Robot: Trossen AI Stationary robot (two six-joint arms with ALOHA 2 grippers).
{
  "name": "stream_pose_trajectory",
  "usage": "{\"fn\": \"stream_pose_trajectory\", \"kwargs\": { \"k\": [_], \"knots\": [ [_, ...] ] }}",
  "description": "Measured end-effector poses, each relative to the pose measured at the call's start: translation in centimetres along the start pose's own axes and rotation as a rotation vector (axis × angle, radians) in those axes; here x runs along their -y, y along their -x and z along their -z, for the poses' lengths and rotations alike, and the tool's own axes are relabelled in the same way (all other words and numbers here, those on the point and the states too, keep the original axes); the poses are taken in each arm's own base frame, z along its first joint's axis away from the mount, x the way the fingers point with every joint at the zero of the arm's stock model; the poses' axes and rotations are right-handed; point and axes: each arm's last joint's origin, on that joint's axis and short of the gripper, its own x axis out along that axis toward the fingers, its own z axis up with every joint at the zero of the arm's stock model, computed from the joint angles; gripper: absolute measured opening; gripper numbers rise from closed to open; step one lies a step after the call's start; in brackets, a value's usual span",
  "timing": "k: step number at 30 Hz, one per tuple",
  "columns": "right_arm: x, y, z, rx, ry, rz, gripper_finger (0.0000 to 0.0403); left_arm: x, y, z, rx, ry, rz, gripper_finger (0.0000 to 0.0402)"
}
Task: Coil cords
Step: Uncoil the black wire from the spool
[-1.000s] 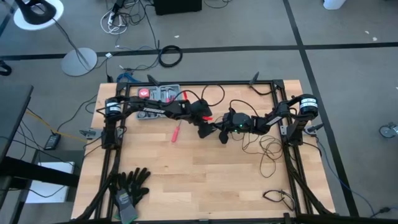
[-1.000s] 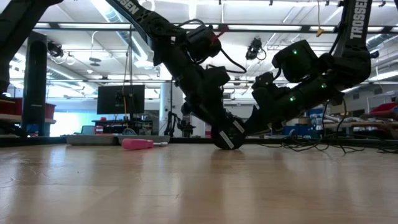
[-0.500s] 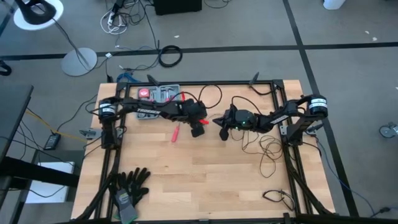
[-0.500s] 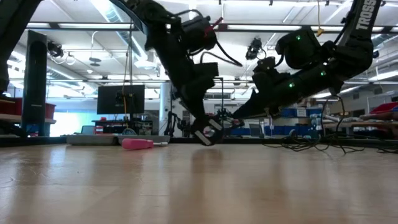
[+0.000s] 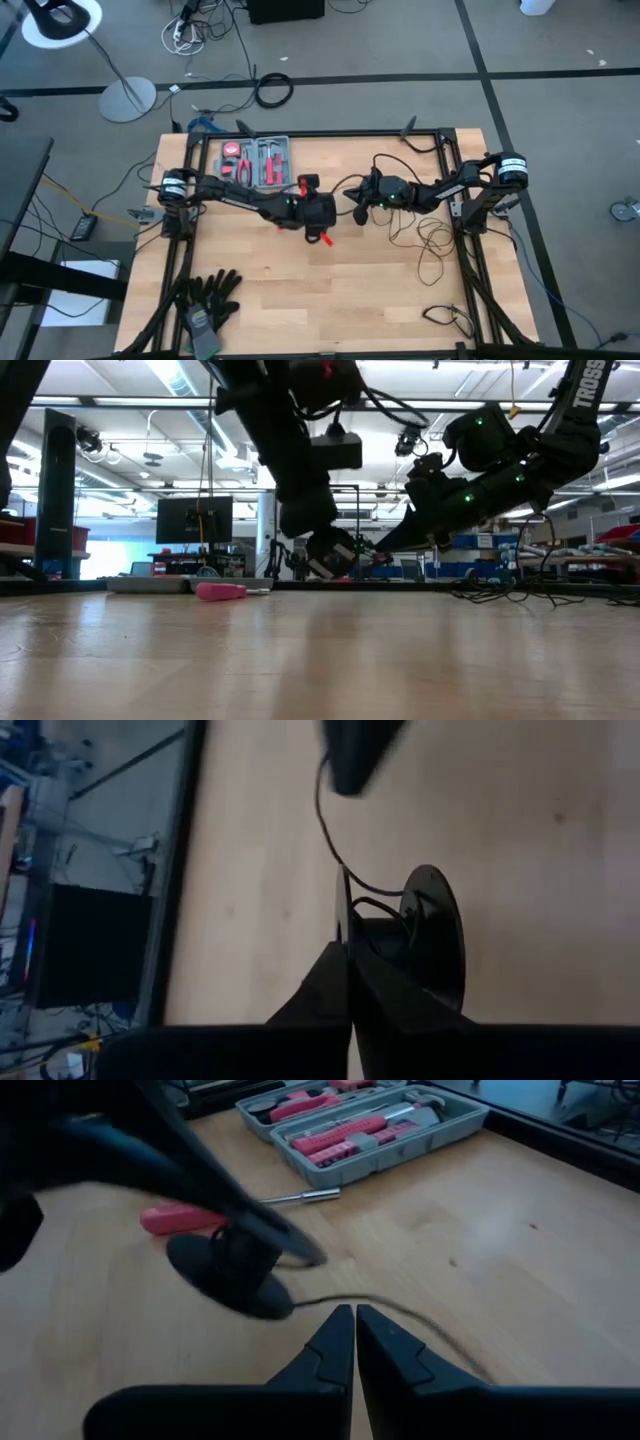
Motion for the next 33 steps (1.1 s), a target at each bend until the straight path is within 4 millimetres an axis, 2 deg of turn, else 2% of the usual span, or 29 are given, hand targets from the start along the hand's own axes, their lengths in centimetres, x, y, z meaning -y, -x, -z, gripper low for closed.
{"fn": "stream_pose_trajectory", "kwargs": {
  "k": [5,12,23,28,33],
  "knots": [
    [0.0,0.0,0.1,-0.007,0.000,0.000,0.0017,1.5,-1.0,0.5,-0.036,-0.021,0.056,0.0015],
    [0.0,0.0,0.1,-0.011,-0.002,-0.005,0.0016,2.3,-1.3,0.9,-0.071,0.045,0.102,0.0049],
    [-0.1,0.1,0.3,-0.028,0.001,-0.007,0.0016,4.0,-0.1,0.8,-0.055,0.039,0.147,0.0131],
    [-0.2,0.1,0.3,-0.027,-0.005,-0.008,0.0017,3.9,1.4,0.3,-0.061,0.011,0.168,0.0144],
    [-0.2,0.1,0.3,-0.028,-0.004,-0.009,0.0017,3.2,2.7,-1.3,-0.045,0.004,0.175,0.0144]
  ]
}}
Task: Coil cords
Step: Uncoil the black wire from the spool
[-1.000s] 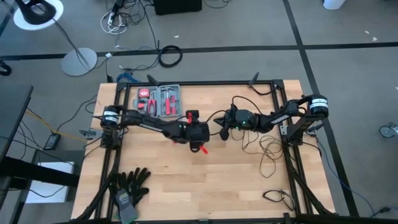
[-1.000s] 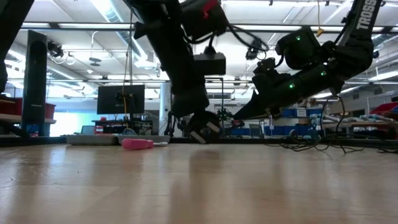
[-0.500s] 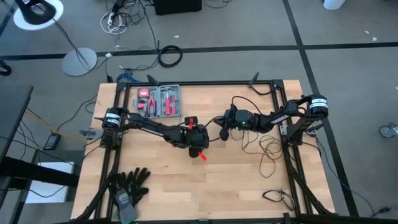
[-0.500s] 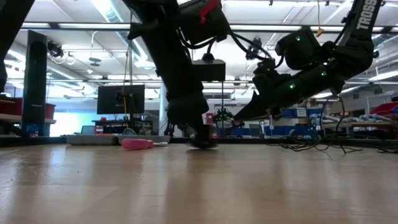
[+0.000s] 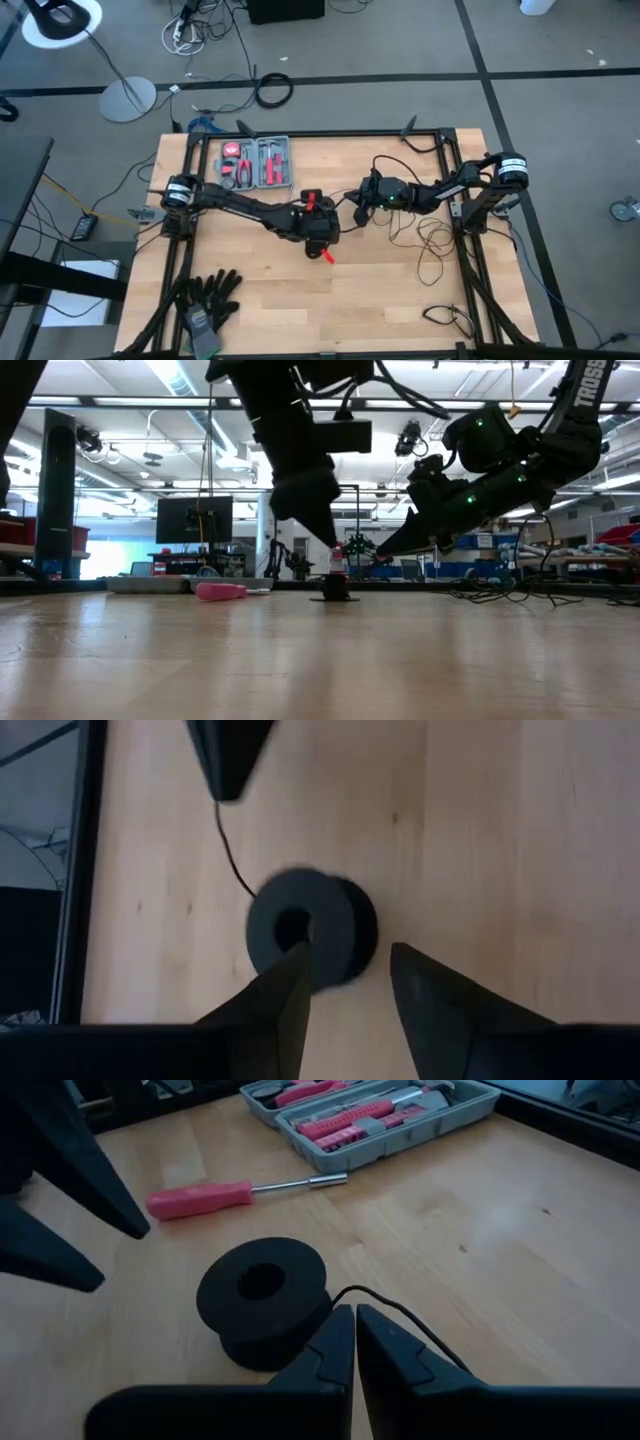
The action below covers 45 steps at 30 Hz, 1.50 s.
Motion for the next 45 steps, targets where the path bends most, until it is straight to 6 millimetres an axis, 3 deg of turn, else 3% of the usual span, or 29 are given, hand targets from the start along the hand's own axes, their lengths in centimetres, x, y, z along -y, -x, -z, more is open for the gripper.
{"fn": "stream_pose_trajectory", "kwargs": {
  "k": [5,10,19,25,34,45],
  "knots": [
    [0.0,0.0,0.0,-0.002,0.000,0.000,0.0017,-0.9,-0.6,-0.2,0.013,0.007,-0.011,0.0145],
    [-0.2,0.0,0.1,-0.011,0.005,-0.004,0.0017,-3.0,-2.1,1.3,-0.043,0.026,-0.018,0.0145],
    [-0.2,0.0,0.2,-0.017,0.015,-0.004,0.0018,-8.9,-0.9,4.2,0.191,0.229,0.142,0.0145],
    [-0.2,0.0,0.2,-0.017,-0.012,-0.004,0.0016,-10.2,-2.4,6.5,0.239,0.296,0.261,0.0145],
    [0.0,0.0,0.1,-0.014,0.077,0.003,0.0018,-13.4,-2.0,5.4,0.255,0.405,0.199,0.0158],
    [0.6,-0.1,-0.1,-0.002,0.098,0.024,0.0018,-15.3,-1.8,4.8,0.269,0.429,0.107,0.0233]
  ]
}}
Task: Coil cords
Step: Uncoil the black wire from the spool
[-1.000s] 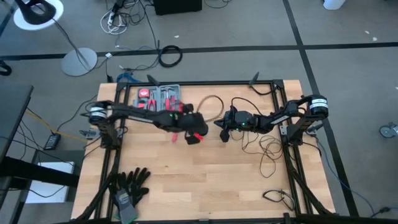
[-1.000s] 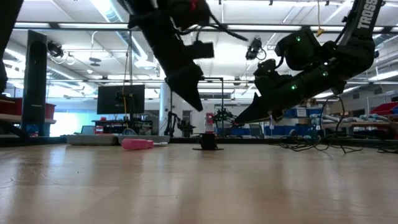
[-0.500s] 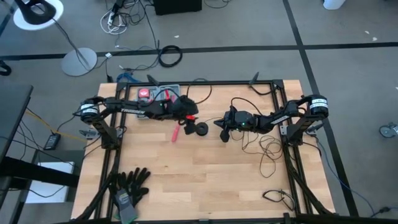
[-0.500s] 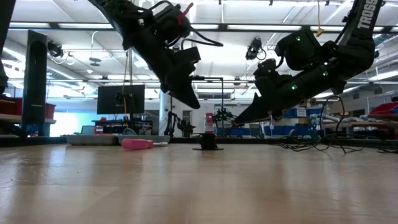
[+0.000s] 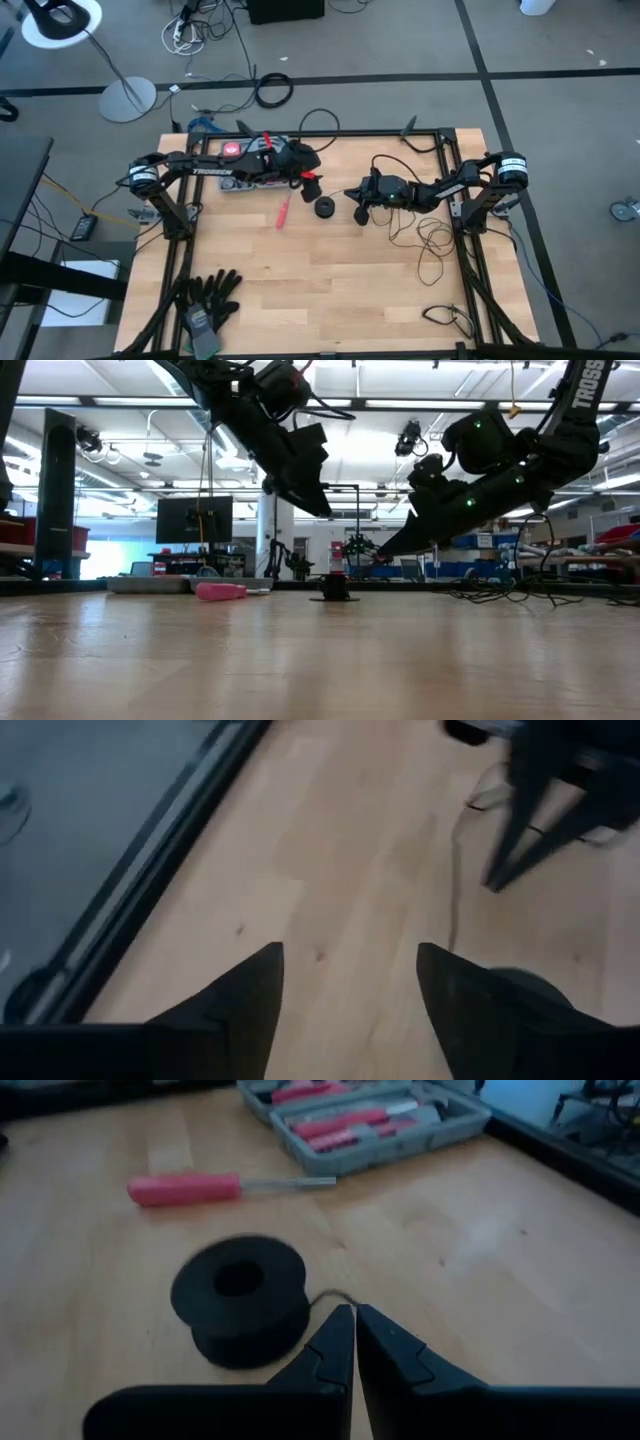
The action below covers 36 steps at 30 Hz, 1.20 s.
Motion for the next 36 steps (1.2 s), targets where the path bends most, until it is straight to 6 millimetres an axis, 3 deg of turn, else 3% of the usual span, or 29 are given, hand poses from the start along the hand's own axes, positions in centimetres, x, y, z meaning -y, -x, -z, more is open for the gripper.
{"fn": "stream_pose_trajectory", "kwargs": {
  "k": [4,9,15,25,36],
  "knots": [
    [0.0,0.0,-0.4,0.040,-0.034,-0.005,0.0017,0.0,0.0,0.3,-0.023,0.148,-0.024,0.0238],
    [-0.4,0.1,-0.6,0.065,-0.165,-0.033,0.0015,0.7,-0.1,0.3,-0.009,0.120,0.186,0.0239],
    [-0.5,0.1,-0.6,0.053,-0.159,-0.083,0.0017,1.2,-1.1,1.0,-0.053,0.093,0.289,0.0239],
    [-0.5,0.1,-0.6,0.051,-0.152,-0.084,0.0018,2.0,-3.8,2.8,-0.157,0.084,0.302,0.0239],
    [-0.7,0.1,-0.6,0.058,0.003,-0.134,0.0018,3.2,-6.2,4.5,-0.216,0.038,0.311,0.0239]
  ]
}}
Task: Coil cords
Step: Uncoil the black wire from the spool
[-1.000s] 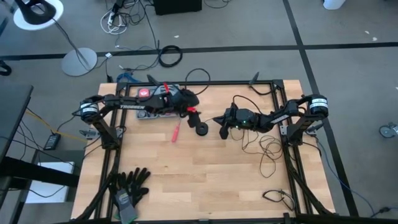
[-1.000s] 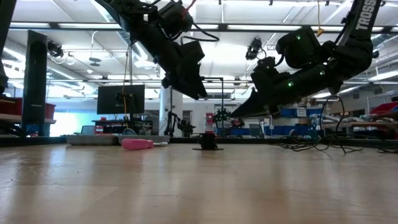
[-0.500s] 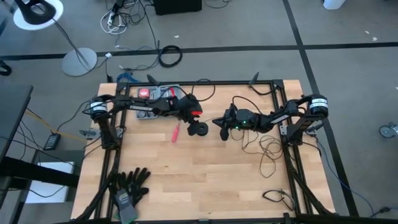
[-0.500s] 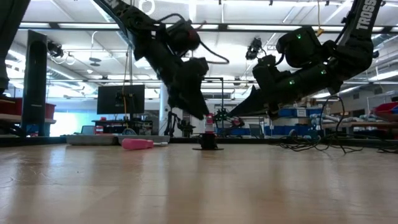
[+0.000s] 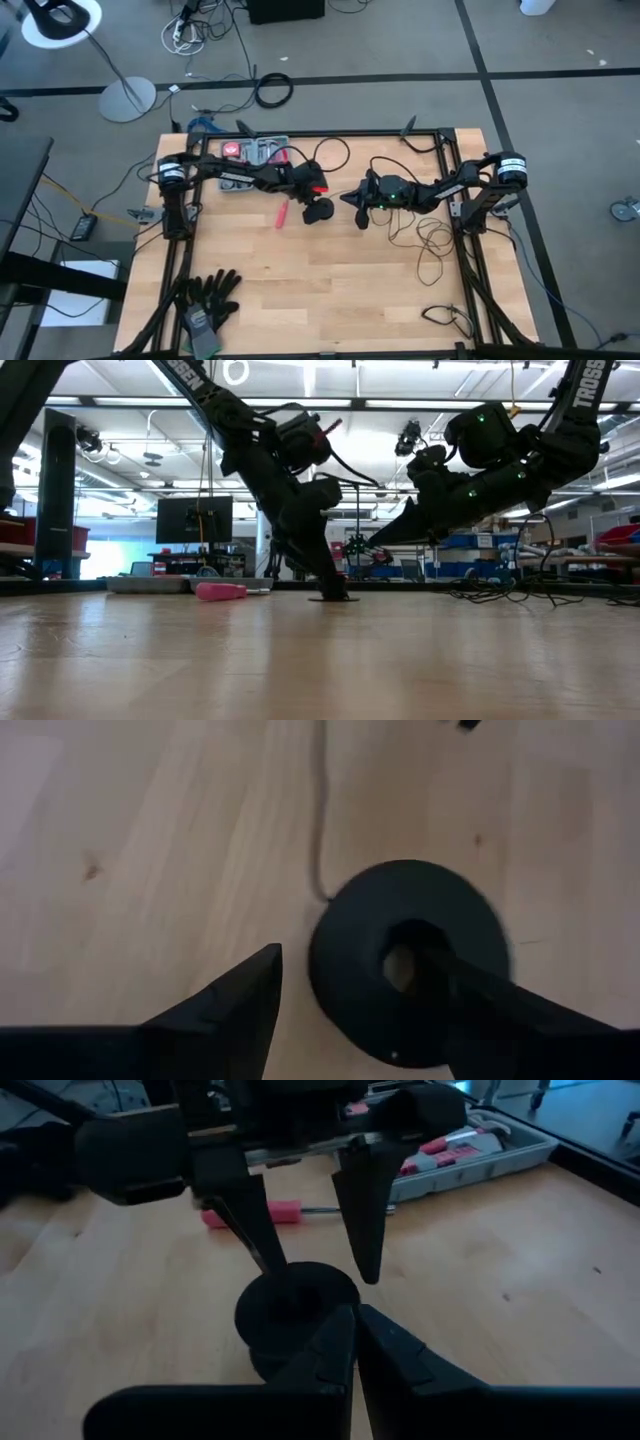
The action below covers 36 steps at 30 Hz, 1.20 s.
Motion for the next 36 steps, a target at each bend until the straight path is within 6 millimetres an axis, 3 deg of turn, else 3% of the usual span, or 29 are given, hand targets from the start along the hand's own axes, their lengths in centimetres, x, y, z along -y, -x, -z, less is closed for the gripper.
{"fn": "stream_pose_trajectory", "kwargs": {
  "k": [8,13,19,24,36],
  "knots": [
    [-0.1,0.0,-0.1,0.004,0.052,-0.017,0.0018,-0.2,-0.3,0.2,-0.010,0.004,-0.048,0.0239],
    [-0.2,-1.2,-1.0,-0.091,0.156,-0.023,0.0023,-0.2,-0.2,0.4,-0.033,0.006,-0.050,0.0239],
    [-0.2,-3.0,-3.7,-0.390,0.336,0.020,0.0045,-0.2,-0.2,0.4,-0.038,0.010,-0.050,0.0239],
    [0.4,-3.7,-6.0,-0.368,0.449,0.033,0.0070,-0.2,-0.2,0.4,-0.038,0.012,-0.050,0.0239],
    [1.3,-3.6,-5.6,-0.407,0.431,0.006,0.0130,-0.2,-0.2,0.5,-0.037,0.032,-0.050,0.0239]
  ]
}}
